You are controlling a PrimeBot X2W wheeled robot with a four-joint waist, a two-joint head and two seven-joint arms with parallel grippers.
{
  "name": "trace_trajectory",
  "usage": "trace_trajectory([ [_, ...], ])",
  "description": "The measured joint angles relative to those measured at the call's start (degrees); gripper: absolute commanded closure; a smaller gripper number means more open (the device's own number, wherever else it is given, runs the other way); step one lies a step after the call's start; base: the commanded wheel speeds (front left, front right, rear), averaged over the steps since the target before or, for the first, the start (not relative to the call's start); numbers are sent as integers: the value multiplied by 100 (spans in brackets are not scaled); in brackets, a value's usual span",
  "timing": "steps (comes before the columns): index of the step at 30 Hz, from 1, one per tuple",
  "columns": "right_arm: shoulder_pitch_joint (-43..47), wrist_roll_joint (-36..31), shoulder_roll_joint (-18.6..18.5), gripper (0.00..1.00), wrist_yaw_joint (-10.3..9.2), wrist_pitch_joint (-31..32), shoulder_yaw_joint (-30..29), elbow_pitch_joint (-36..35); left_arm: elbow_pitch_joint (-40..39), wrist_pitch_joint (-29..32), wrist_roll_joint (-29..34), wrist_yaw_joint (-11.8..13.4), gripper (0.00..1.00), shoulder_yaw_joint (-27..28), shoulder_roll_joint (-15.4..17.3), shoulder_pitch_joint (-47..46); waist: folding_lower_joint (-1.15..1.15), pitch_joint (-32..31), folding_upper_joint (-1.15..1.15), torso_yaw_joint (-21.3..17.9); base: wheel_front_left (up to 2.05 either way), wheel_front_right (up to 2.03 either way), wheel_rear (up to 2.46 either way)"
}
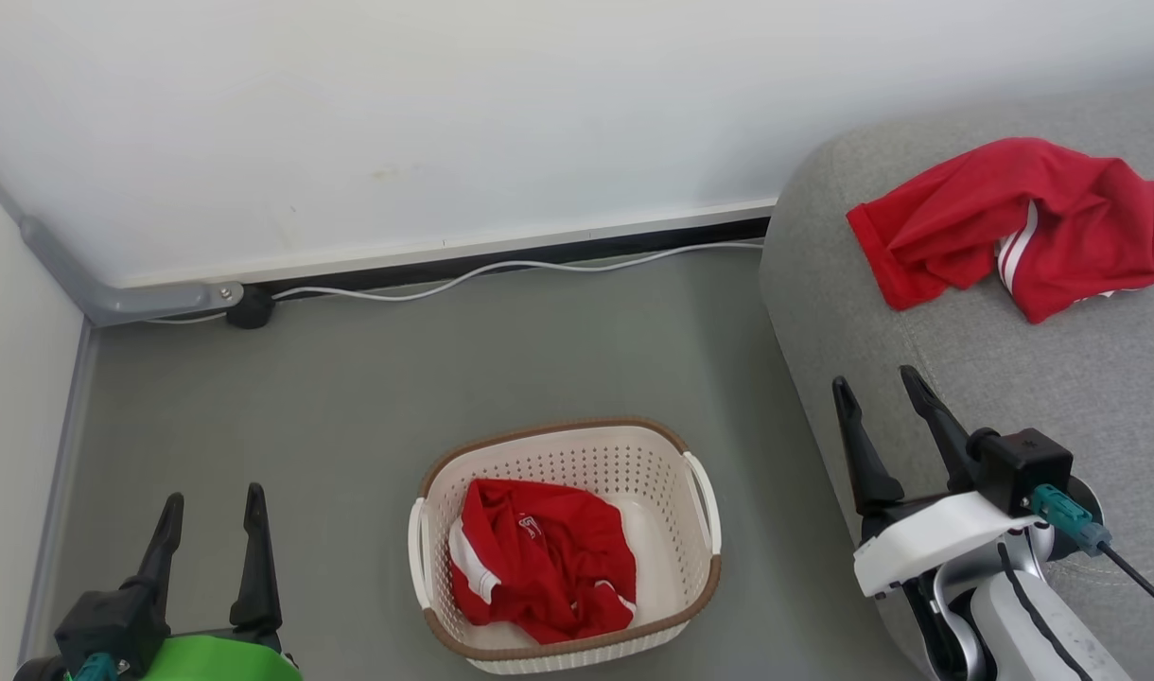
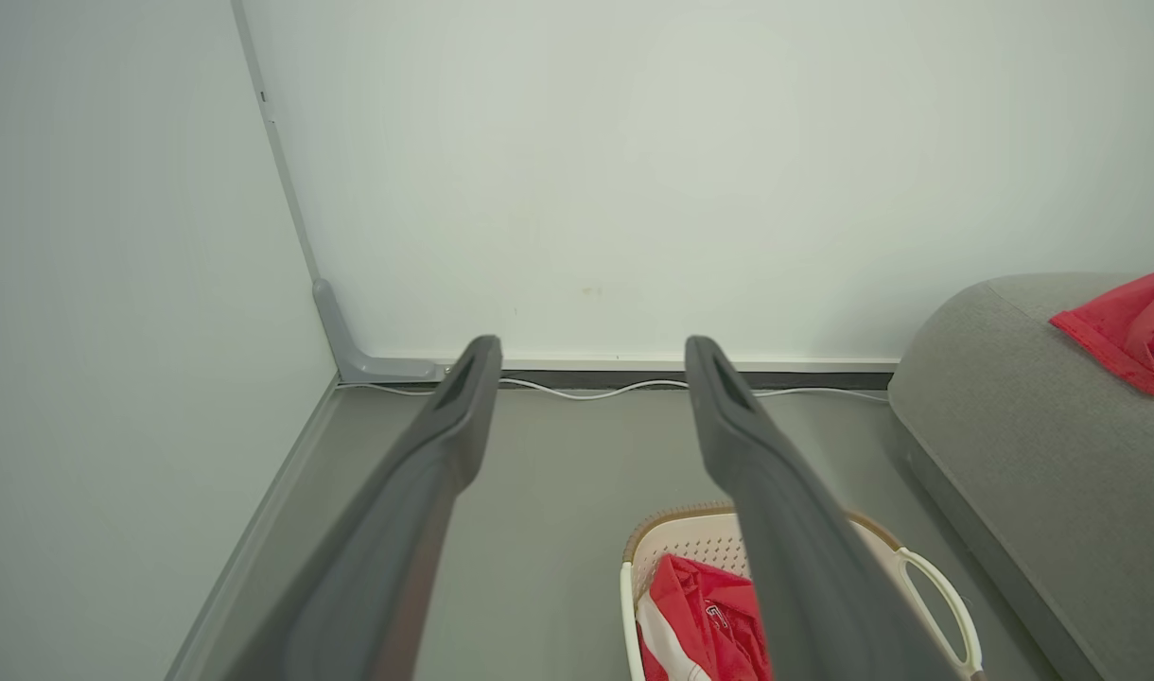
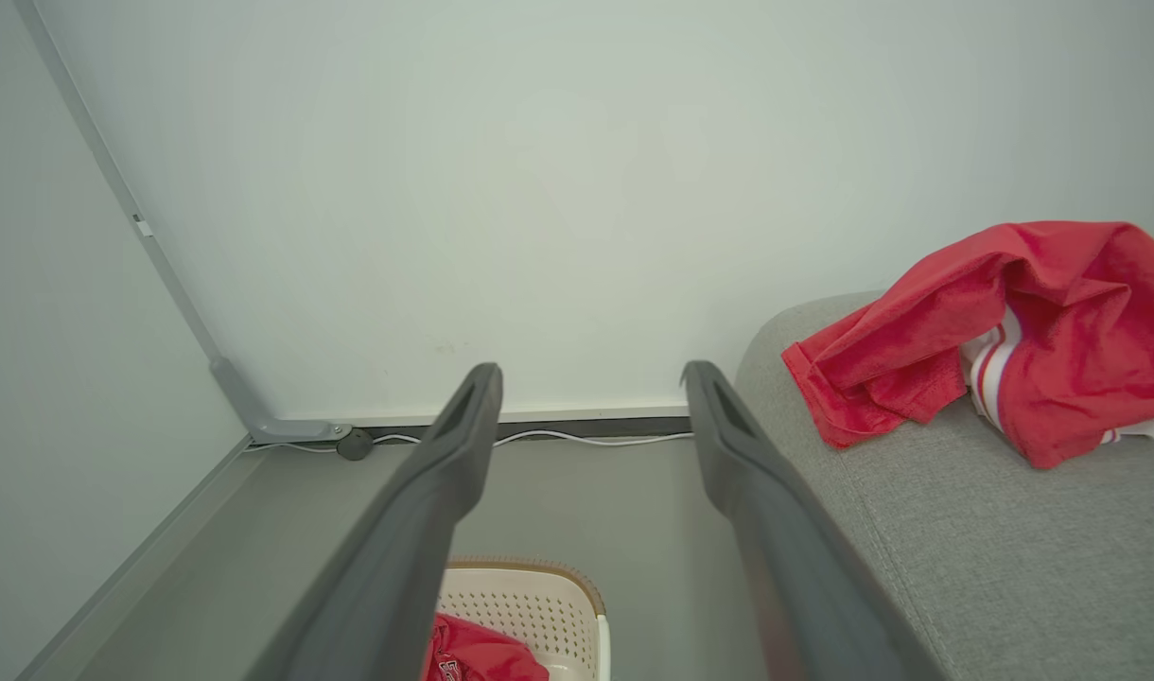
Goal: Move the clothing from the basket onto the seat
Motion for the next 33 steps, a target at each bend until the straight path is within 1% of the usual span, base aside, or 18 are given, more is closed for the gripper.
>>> trace_trajectory([
  [11,21,-21,-42,0,0,0,-38,-179,-116,0,46,-1,0,34,-10,9,0,270,0,-23,0,0,0],
  [17,-71,-30,-70,0,0,0,-86,-342,-182,0,103,-10,0,-59,-1,-6,0,545,0,-43,0,0,0],
  [18,-157,-30,-73,0,0,0,-129,-415,-229,0,107,-30,0,-101,9,-42,0,665,0,-50,0,0,0],
  [24,-540,-29,-26,0,-3,0,-223,-595,-221,82,152,-62,0,-170,68,-464,0,1082,0,-82,0,0,0],
  [27,-754,-30,-5,0,-38,0,-235,-656,-142,156,197,-89,0,-264,80,-692,0,1308,0,-107,0,0,0],
  [33,-1269,-70,-11,0,-40,-4,-346,-711,149,364,403,-227,0,-489,77,-1197,0,1775,0,-176,0,0,0],
])
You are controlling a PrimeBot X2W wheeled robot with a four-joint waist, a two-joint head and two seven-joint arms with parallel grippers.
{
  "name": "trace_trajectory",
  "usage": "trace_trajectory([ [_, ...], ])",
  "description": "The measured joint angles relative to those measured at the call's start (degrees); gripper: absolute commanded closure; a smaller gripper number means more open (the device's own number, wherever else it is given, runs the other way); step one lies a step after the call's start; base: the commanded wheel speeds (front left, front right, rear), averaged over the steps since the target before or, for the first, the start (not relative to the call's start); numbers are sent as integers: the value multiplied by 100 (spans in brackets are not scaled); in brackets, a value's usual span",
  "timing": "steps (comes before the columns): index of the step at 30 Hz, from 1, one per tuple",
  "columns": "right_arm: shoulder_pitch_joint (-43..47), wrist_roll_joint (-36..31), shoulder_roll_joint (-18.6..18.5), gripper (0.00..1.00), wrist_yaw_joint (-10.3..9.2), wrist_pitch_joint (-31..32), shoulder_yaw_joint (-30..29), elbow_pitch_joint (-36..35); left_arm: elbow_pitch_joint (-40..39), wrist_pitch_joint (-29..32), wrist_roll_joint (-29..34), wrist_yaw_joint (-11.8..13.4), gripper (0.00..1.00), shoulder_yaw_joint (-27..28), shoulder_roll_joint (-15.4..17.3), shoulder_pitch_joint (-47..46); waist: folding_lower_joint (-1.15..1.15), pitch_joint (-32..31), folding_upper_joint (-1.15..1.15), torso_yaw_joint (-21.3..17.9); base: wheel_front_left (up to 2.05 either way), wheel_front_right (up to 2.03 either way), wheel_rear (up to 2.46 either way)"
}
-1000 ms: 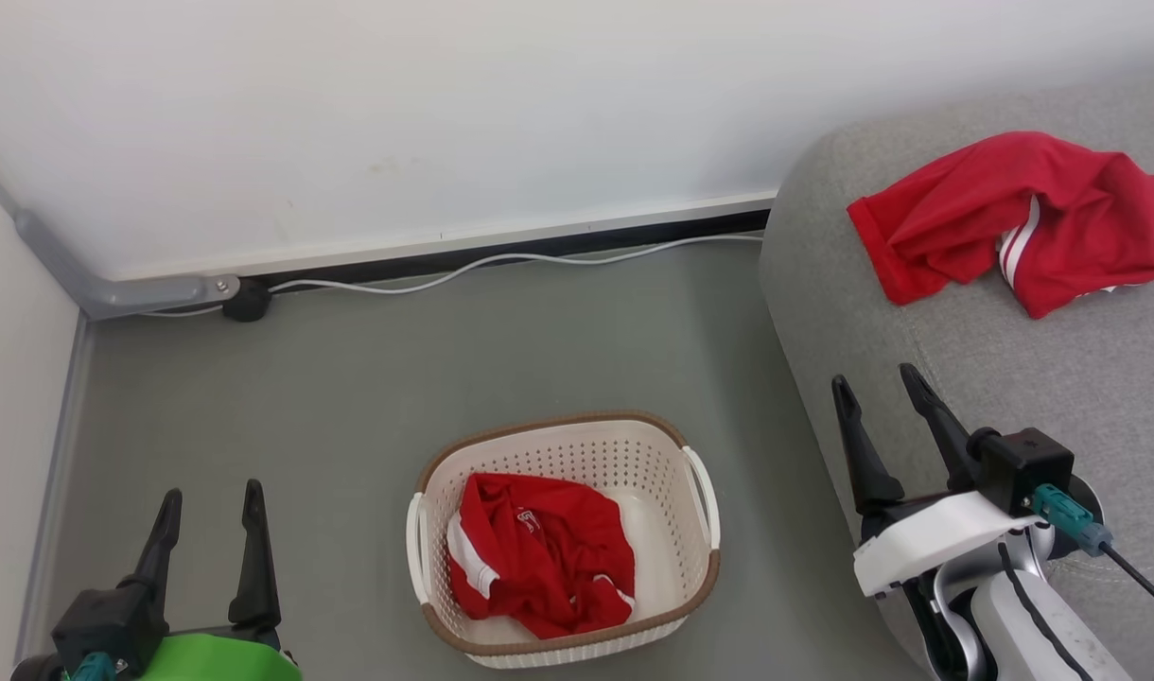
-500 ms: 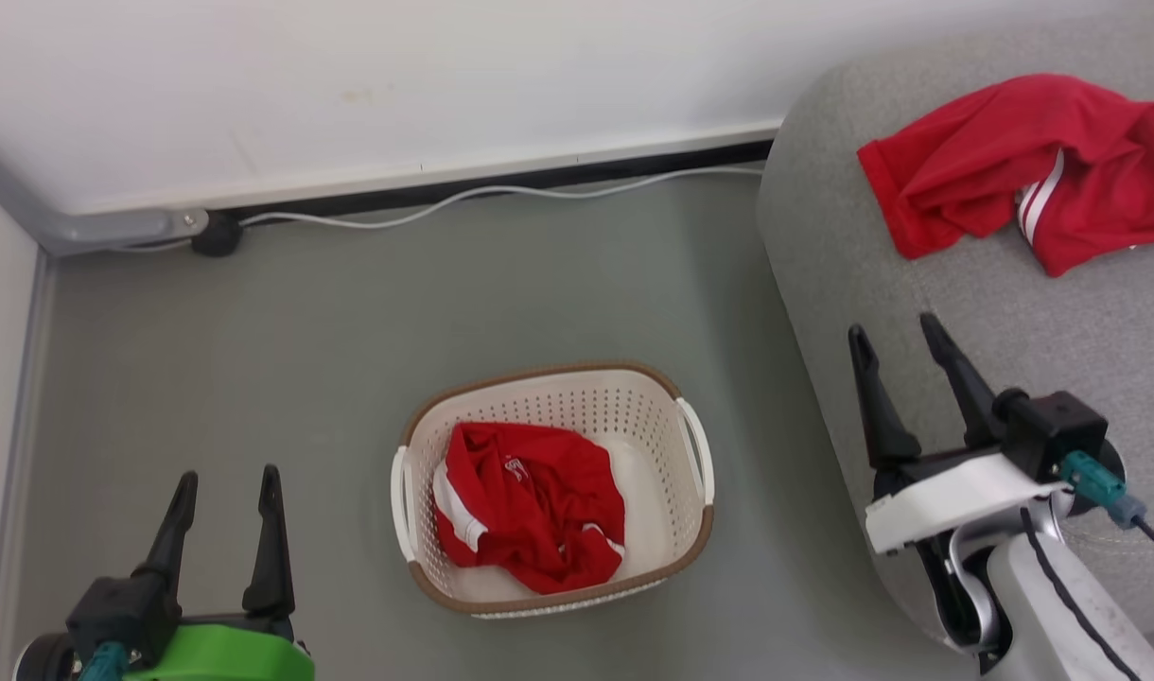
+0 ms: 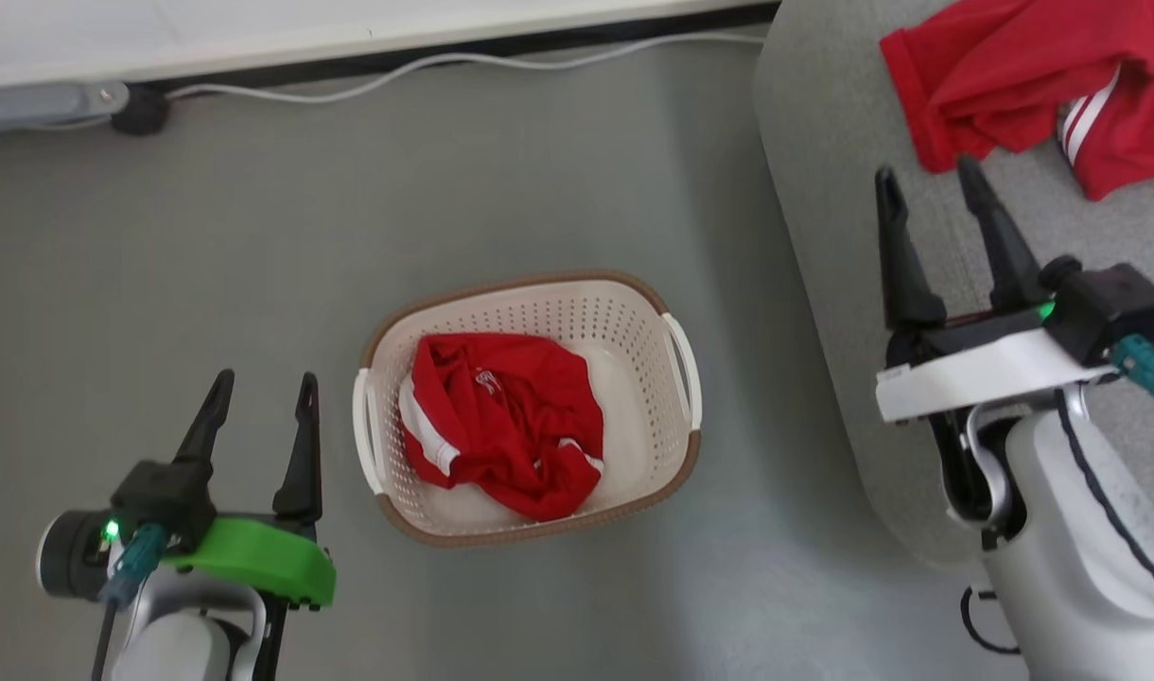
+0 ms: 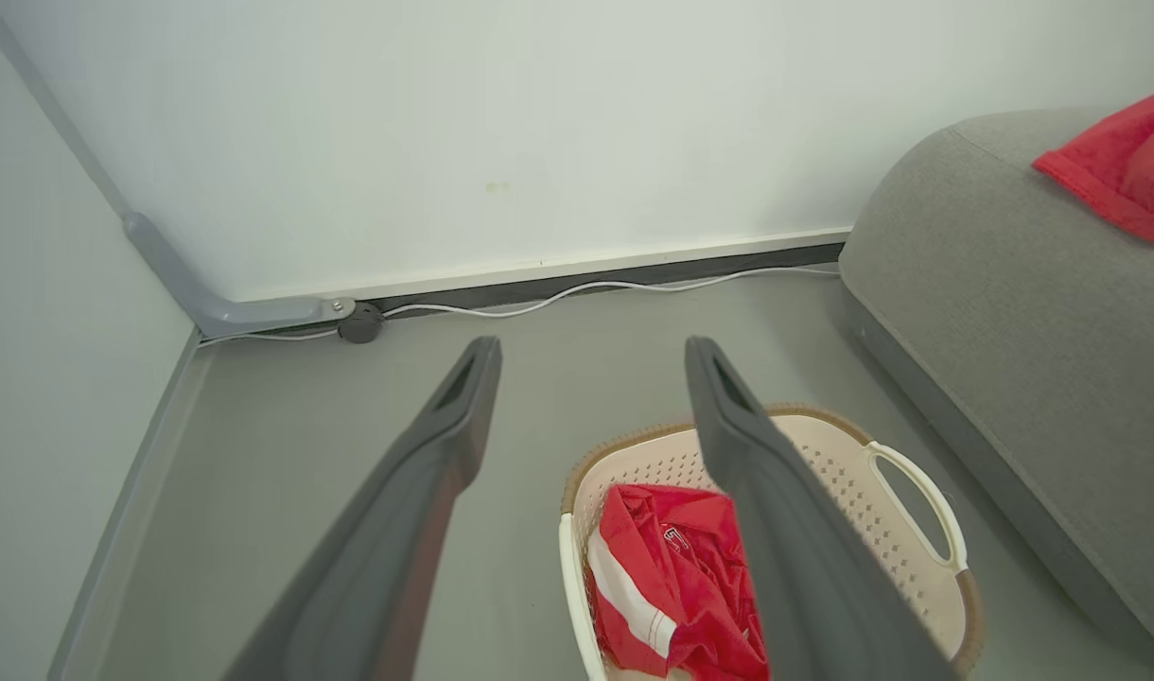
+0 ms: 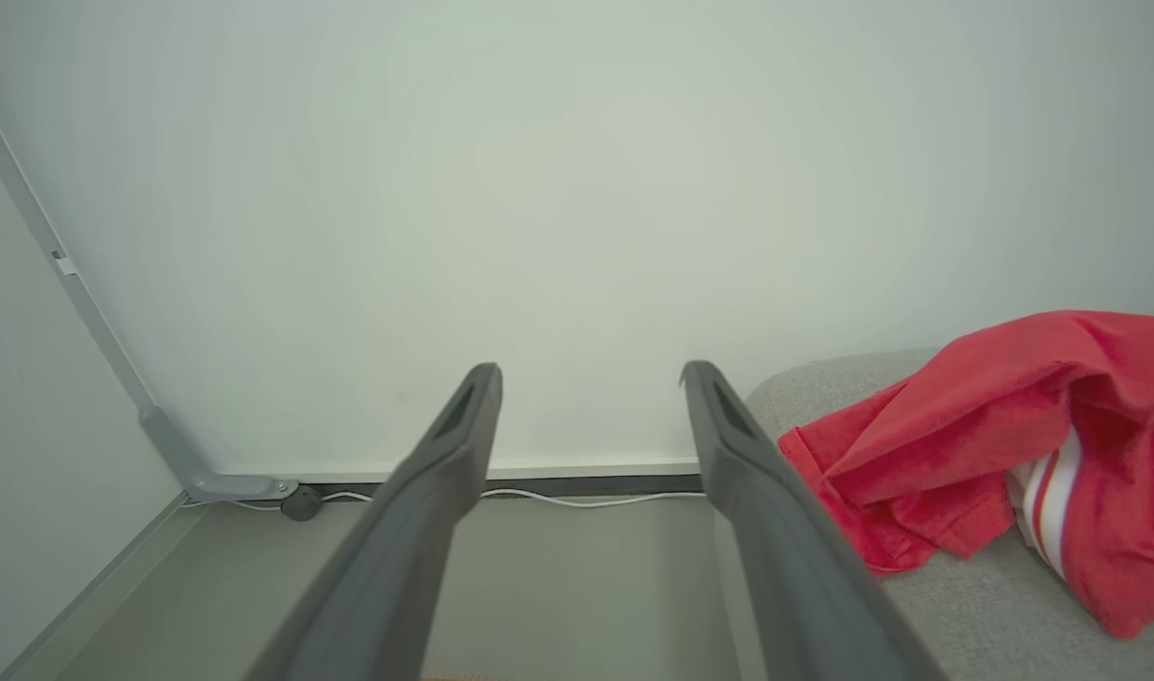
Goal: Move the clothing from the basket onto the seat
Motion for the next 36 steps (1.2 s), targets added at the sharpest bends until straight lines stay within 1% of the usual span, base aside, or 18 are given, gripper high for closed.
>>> trace_trajectory([
  [8,-590,1,10,0,-2,-1,-115,-9,533,249,138,-129,0,-337,-119,-823,0,644,0,-78,0,0,0],
  [12,-922,1,59,0,-2,-1,-134,-11,872,432,426,-297,0,-686,-153,-1252,0,1053,0,-107,0,0,0],
  [14,-1062,8,125,0,-2,-1,-134,-22,1012,481,471,-316,0,-769,-177,-1411,0,1217,0,-117,0,0,0],
  [17,-1291,8,222,0,-1,-2,-107,-62,1235,566,584,-355,0,-827,-254,-1646,1,1464,0,-134,0,0,0],
  [21,-1544,8,245,0,2,-2,-68,-93,1552,650,642,-355,0,-845,-347,-1958,1,1794,0,-164,0,0,0],
  [27,-1973,5,263,0,7,-2,-56,-148,1889,721,760,-372,0,-902,-401,-2483,1,2283,0,-228,0,0,0],
  [36,-2617,-18,304,0,24,-2,-102,-325,2282,822,1070,-532,0,-1115,-401,-3218,1,3016,0,-342,0,0,0],
])
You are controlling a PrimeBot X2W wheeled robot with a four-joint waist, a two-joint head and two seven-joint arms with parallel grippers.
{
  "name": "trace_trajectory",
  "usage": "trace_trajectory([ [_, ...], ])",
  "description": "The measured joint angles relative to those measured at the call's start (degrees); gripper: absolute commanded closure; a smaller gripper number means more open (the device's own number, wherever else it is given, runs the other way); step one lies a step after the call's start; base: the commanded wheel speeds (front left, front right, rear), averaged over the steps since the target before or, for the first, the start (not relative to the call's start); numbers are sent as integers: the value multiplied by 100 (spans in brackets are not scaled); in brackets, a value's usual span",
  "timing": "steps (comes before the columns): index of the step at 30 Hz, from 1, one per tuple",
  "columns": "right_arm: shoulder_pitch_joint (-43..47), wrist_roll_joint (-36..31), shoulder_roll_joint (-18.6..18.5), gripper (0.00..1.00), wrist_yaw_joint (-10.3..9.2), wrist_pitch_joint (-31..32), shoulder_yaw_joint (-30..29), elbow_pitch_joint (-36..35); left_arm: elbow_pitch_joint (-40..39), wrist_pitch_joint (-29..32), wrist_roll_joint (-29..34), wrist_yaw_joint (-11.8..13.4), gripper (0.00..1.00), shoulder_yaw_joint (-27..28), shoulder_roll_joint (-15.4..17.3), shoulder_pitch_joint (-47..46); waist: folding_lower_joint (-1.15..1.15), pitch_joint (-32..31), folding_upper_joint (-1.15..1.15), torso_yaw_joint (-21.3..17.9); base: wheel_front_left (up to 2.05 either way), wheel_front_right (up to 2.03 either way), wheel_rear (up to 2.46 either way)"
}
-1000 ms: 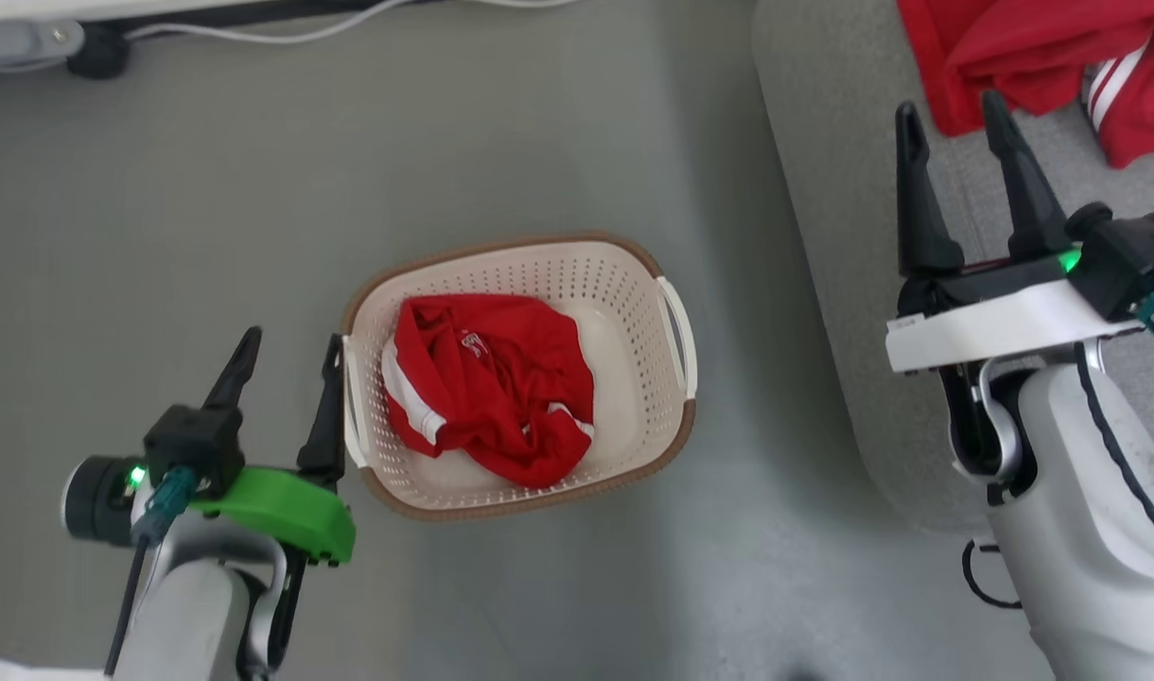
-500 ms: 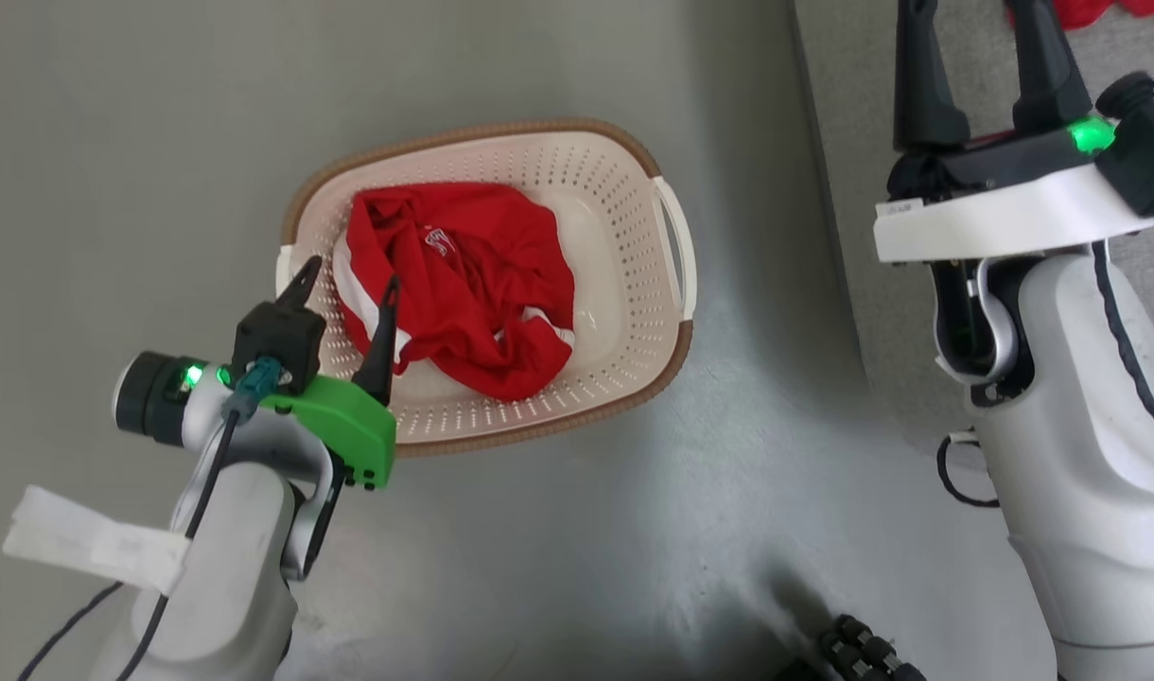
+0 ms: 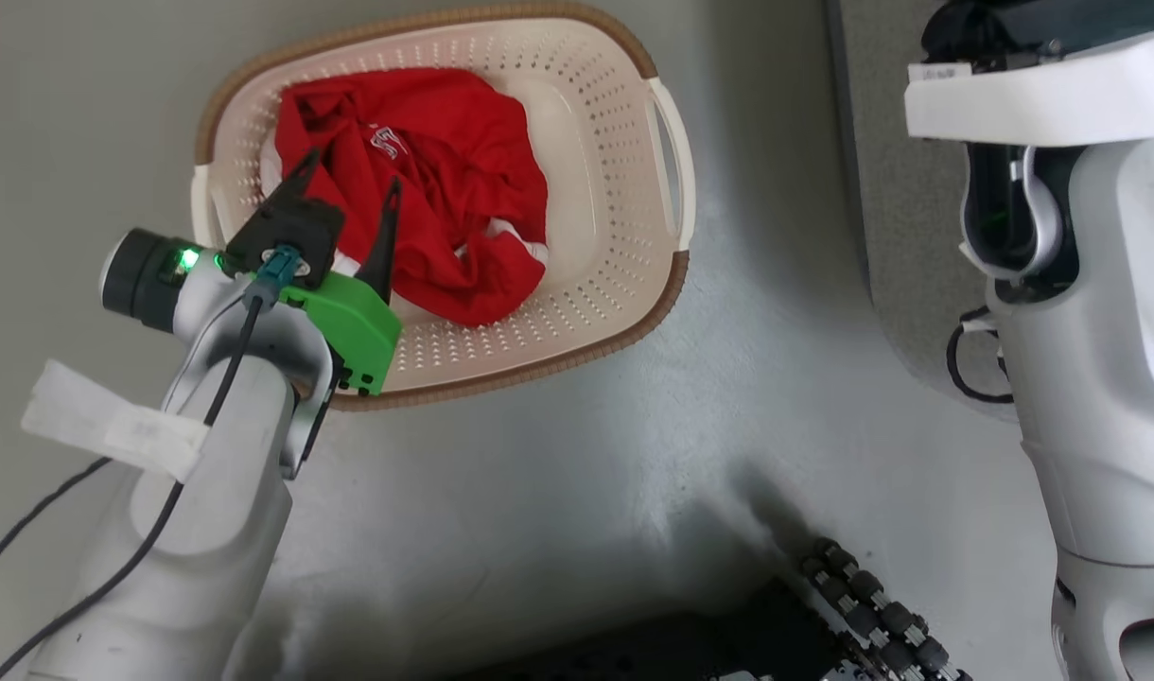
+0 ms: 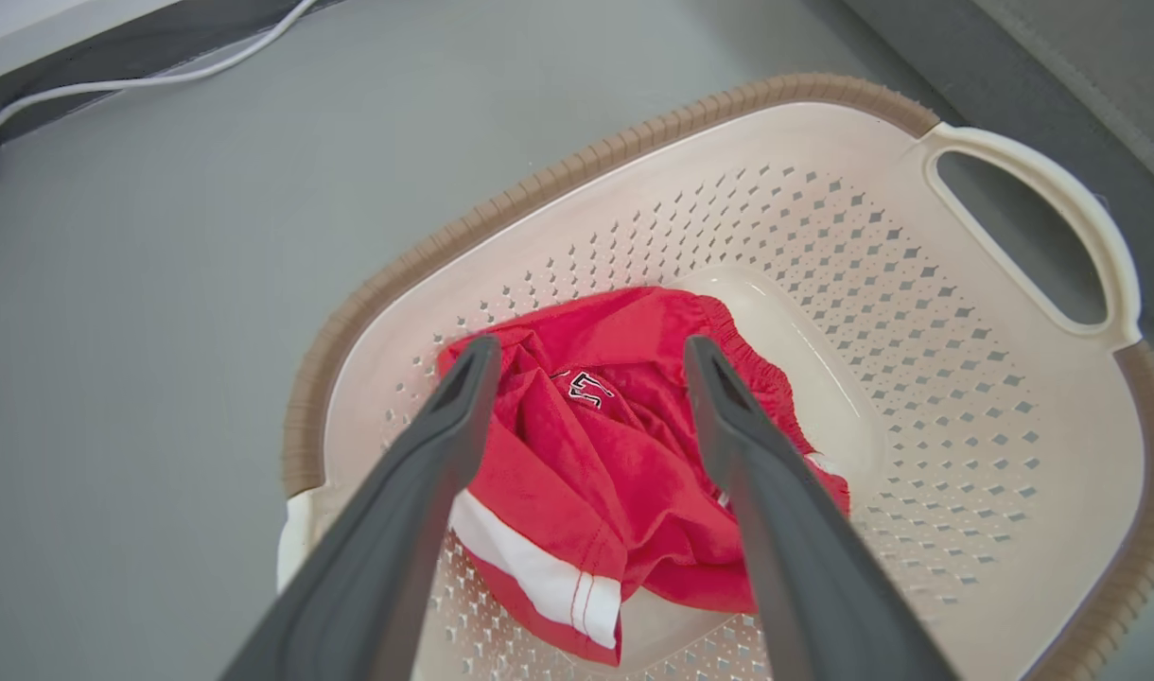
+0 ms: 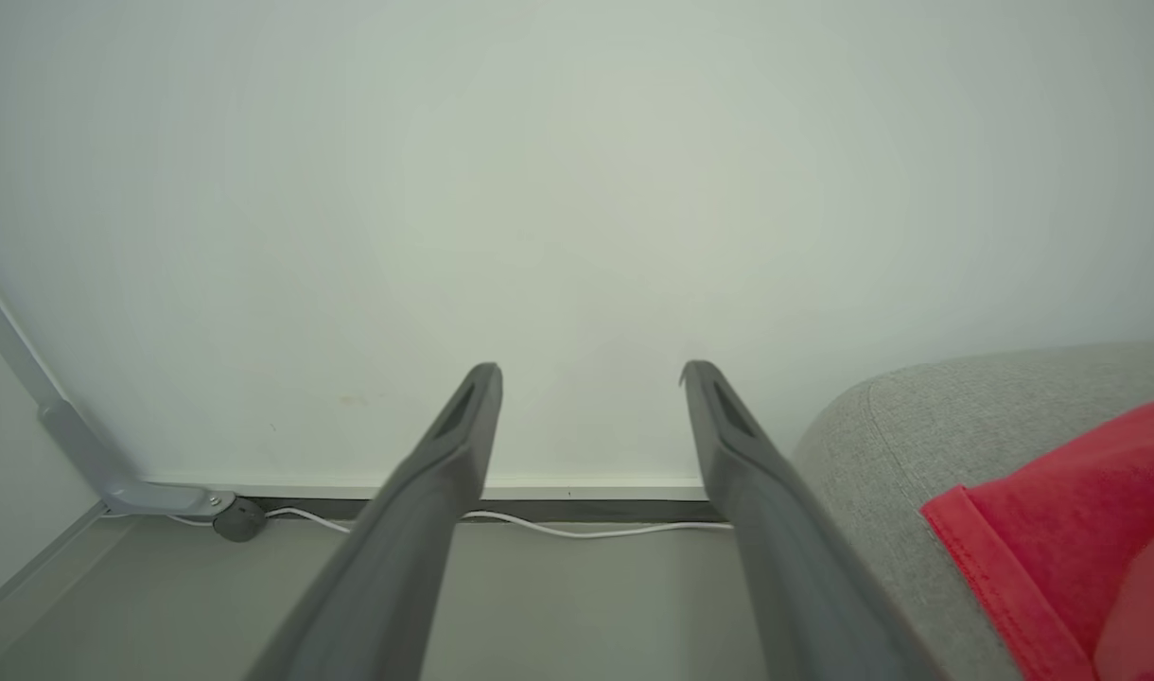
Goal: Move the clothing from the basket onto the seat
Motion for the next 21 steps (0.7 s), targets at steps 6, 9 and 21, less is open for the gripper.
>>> trace_trajectory([
  [6,-219,-44,80,0,35,-1,-12,11,386,3,96,-215,0,-223,15,-189,0,407,0,-71,0,0,0],
  [9,-296,-44,96,0,60,-1,-11,25,561,14,211,-288,0,-352,20,-273,0,541,0,-113,0,0,0],
  [21,-582,-44,183,0,137,-1,110,29,1154,470,453,-487,0,-734,99,-717,-1,853,0,-327,0,0,0],
])
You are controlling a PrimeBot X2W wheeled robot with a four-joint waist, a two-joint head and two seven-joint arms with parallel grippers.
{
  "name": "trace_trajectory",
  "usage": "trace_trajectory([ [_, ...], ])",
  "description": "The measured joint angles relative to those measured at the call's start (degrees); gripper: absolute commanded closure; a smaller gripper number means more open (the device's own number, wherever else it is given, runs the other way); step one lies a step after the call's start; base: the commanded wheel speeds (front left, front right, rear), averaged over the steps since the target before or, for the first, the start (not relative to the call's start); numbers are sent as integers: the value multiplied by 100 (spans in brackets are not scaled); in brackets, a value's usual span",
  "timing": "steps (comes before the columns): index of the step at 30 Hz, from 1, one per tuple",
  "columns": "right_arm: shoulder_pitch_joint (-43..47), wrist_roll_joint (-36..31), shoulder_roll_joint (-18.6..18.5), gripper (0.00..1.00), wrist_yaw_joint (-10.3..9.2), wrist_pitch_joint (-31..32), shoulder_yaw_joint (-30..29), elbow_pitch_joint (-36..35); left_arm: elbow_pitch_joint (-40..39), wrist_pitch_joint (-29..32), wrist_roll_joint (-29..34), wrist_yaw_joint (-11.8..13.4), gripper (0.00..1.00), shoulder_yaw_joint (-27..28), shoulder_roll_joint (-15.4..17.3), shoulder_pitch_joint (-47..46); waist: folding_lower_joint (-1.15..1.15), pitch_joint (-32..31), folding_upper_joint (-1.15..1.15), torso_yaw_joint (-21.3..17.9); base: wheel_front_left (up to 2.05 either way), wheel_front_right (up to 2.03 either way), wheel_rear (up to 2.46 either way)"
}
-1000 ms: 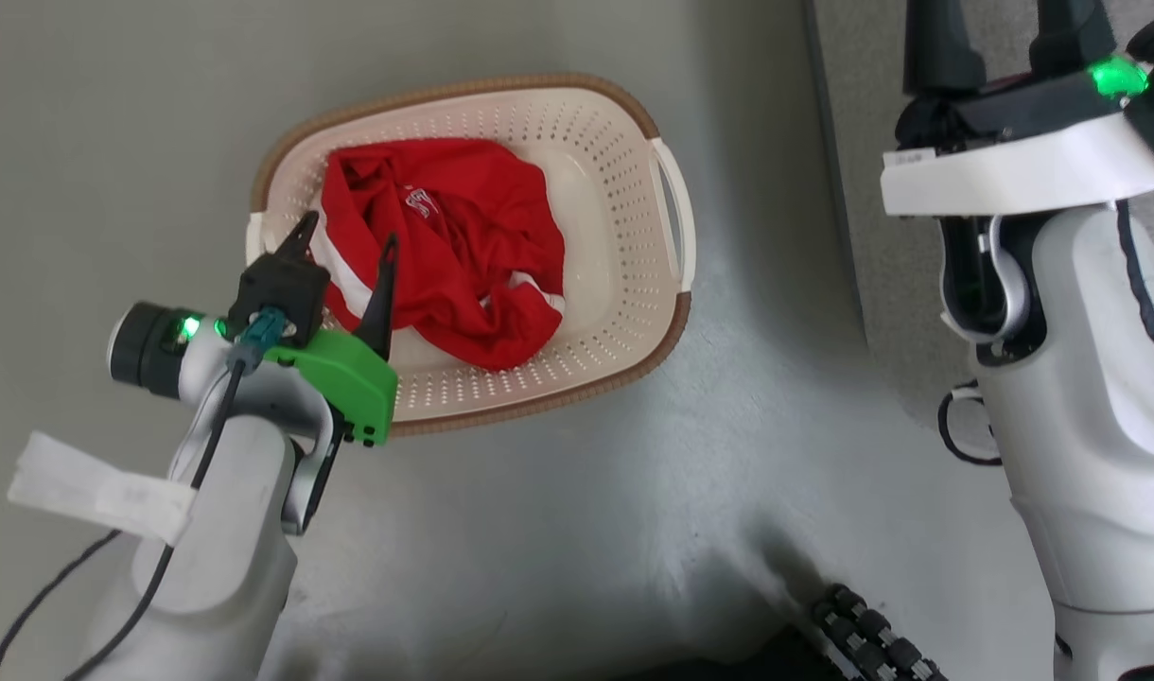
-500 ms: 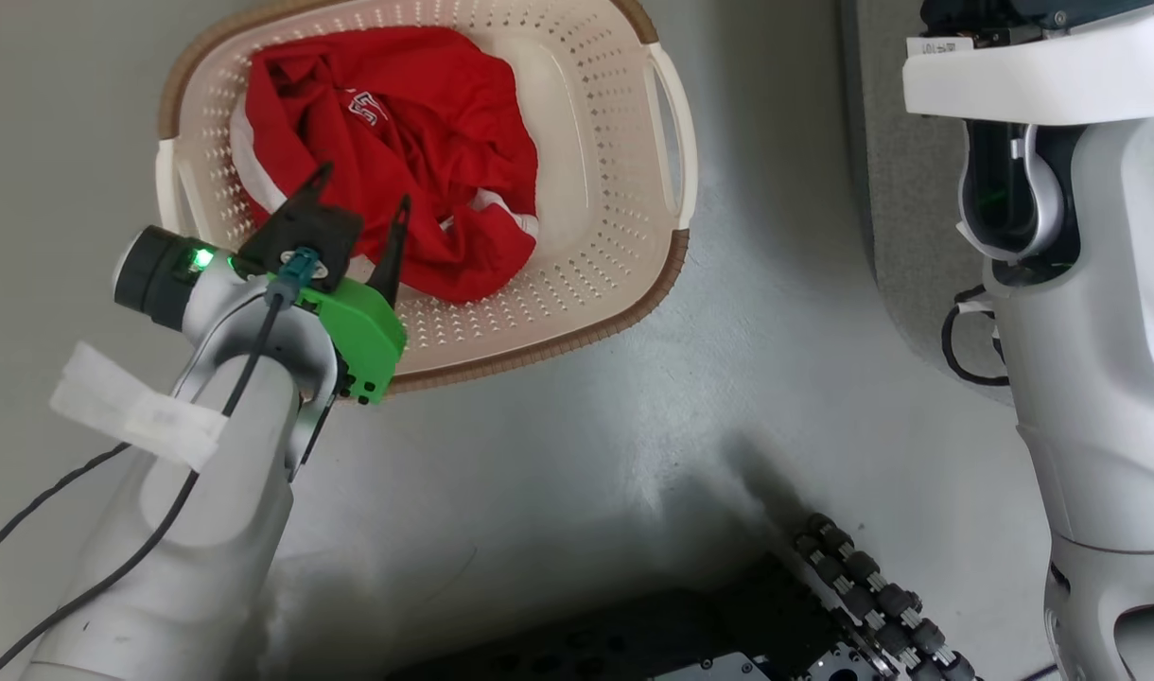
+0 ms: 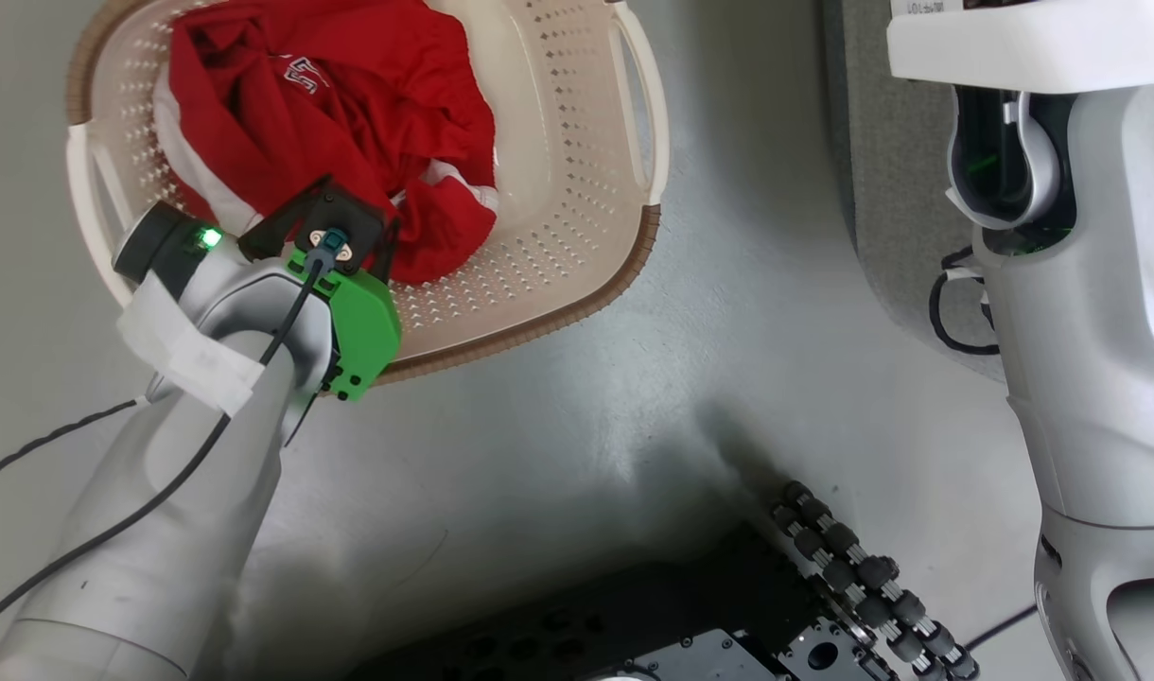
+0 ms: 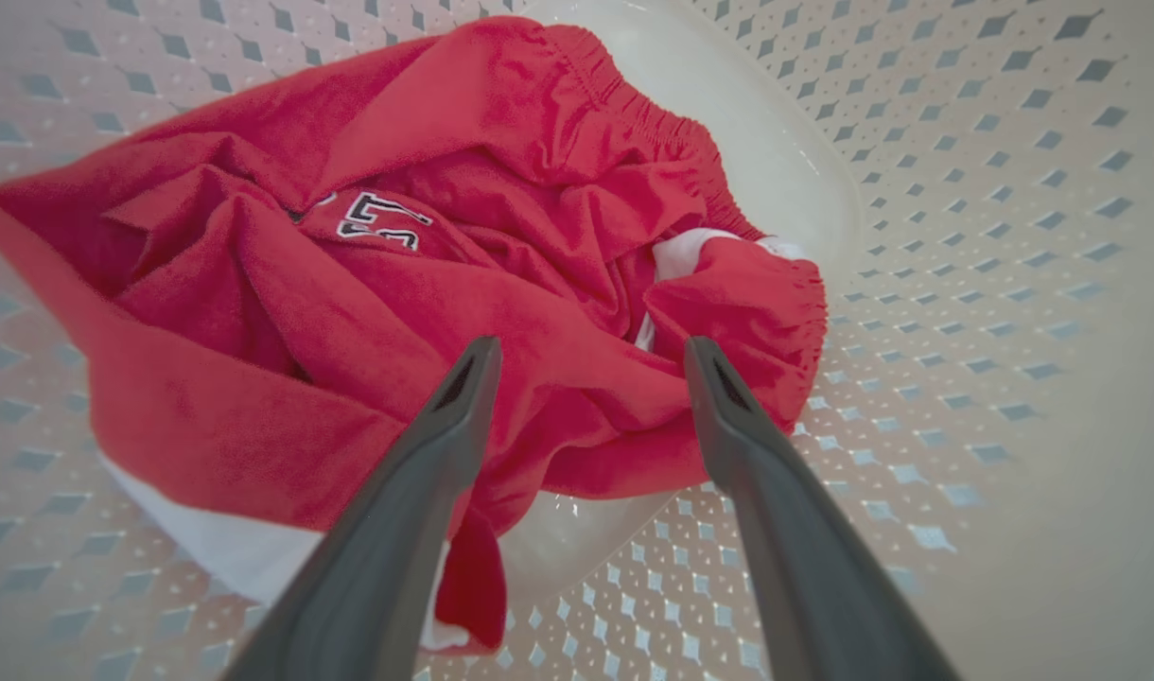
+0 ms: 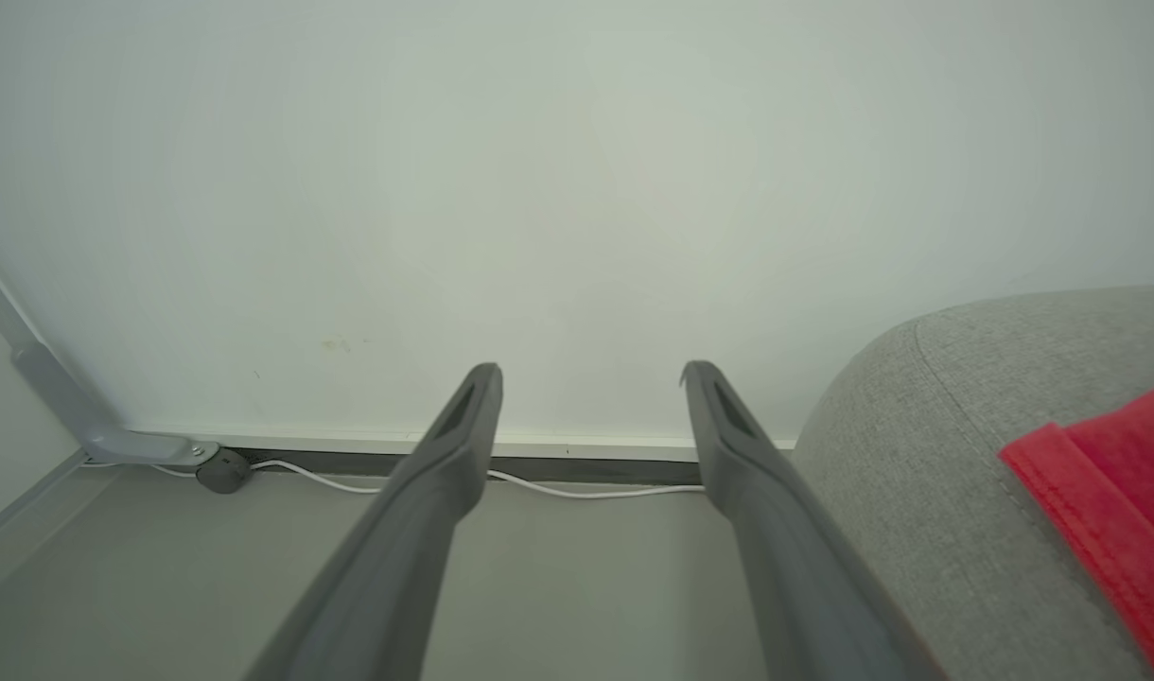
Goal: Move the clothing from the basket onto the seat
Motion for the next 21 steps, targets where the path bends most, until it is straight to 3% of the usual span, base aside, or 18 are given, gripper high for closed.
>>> trace_trajectory([
  [21,-176,13,90,0,64,0,147,40,855,321,301,-49,0,-183,129,-595,0,353,0,-398,0,0,0],
])
